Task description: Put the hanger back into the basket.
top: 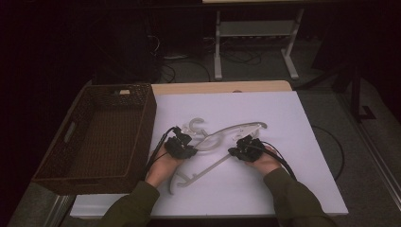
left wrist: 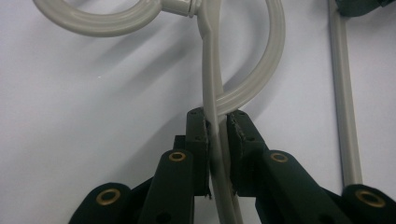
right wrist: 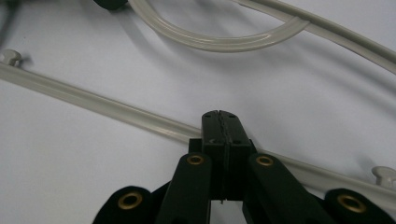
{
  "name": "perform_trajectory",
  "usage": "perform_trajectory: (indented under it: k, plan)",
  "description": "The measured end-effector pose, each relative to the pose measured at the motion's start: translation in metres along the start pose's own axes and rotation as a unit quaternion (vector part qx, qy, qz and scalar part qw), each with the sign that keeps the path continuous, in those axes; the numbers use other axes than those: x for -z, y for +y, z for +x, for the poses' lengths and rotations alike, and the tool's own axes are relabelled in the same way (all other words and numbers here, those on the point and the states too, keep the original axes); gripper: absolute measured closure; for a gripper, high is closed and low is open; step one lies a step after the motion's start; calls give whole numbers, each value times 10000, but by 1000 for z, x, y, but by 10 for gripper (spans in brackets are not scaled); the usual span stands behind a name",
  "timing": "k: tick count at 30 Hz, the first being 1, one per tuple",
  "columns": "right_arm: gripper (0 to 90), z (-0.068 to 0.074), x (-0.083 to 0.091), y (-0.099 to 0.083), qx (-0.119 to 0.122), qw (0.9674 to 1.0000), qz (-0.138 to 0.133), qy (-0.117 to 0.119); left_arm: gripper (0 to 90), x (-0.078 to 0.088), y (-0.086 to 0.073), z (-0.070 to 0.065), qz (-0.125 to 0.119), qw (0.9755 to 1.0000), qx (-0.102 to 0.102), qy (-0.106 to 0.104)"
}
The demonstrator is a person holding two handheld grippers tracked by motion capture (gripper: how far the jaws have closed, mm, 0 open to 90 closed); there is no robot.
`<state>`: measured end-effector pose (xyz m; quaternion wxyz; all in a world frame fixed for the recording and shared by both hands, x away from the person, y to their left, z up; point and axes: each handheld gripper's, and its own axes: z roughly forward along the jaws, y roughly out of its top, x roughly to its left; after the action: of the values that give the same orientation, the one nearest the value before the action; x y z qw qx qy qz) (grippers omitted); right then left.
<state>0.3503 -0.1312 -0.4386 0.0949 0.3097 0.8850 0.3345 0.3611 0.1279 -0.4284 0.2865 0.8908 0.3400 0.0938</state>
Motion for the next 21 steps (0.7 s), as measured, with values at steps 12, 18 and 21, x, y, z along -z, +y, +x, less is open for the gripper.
perform_trajectory:
  k: [12, 18, 21]
  plan:
    - [805, -1, 7, 1, -31, 9998, -170, 72, 823, 1, 2, 3, -206, 9997, 111, 75]
    - [500, -1, 24, 2, -159, 9986, -473, 198, 823, 7, 3, 7, -385, 9990, 248, 22]
    - [381, 0, 34, 0, -278, 9972, -655, 209, 824, 11, 4, 9, -448, 9985, 317, -3]
